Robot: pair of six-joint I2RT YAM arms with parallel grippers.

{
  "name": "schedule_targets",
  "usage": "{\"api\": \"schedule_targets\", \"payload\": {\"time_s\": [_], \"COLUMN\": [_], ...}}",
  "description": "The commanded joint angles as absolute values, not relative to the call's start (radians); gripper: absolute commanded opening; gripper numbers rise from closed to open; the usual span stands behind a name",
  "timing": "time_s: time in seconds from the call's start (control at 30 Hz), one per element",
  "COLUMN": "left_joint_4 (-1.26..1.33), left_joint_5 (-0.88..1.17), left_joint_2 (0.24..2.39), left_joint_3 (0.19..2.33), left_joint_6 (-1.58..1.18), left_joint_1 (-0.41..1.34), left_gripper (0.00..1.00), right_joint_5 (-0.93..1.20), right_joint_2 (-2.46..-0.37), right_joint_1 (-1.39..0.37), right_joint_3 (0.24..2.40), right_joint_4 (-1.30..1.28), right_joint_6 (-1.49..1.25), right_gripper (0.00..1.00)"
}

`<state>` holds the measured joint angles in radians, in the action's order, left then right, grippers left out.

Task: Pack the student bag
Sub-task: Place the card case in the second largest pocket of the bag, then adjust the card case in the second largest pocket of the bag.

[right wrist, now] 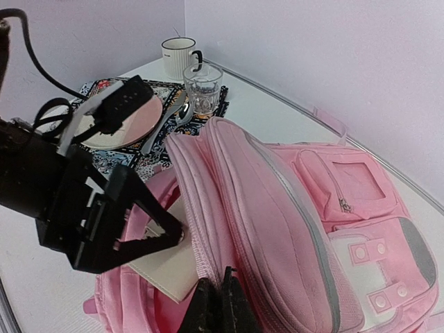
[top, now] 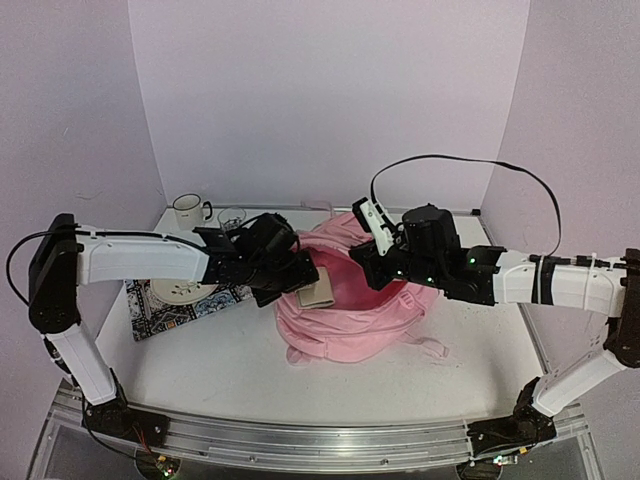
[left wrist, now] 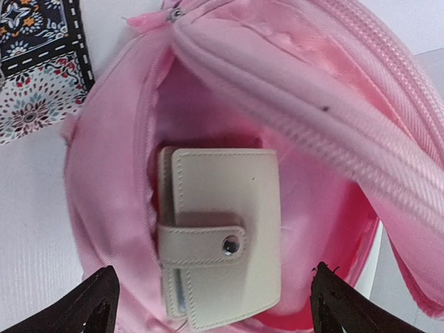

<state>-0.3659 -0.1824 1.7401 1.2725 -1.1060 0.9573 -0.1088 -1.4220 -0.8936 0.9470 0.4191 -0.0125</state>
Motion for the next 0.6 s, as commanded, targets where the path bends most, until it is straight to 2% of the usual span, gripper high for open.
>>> {"api": "schedule_targets", "payload": {"time_s": [0.0, 0.2, 0.27, 0.57], "left_joint_4": [-0.323, -0.163, -0.158, -0.127], "left_joint_5": [-0.166, -0.045, -0.037, -0.003], "left_joint_2": [1.64, 1.661, 1.683, 1.779], "left_joint_3": [1.188, 1.131, 1.143, 1.178], "left_joint_6": [-1.183, -1.204, -1.204, -1.223], "left_joint_1": [0.955, 0.955, 0.955, 0.948], "left_gripper": [0.93, 0.7, 0.65, 0.59], "right_joint_5": [-0.099, -0.1, -0.097, -0.085], "right_joint_2": [-1.405, -1.408, -1.403, -1.39], "right_joint_1": [-0.899, -0.899, -0.899, -0.898], "right_joint_3": [1.002, 0.989, 0.983, 0.972], "right_joint_4": [0.528, 0.528, 0.528, 0.53], "right_joint_6": [-0.035, -0.043, -0.046, -0.052], "right_gripper": [0.0, 0.0, 0.0, 0.0]}}
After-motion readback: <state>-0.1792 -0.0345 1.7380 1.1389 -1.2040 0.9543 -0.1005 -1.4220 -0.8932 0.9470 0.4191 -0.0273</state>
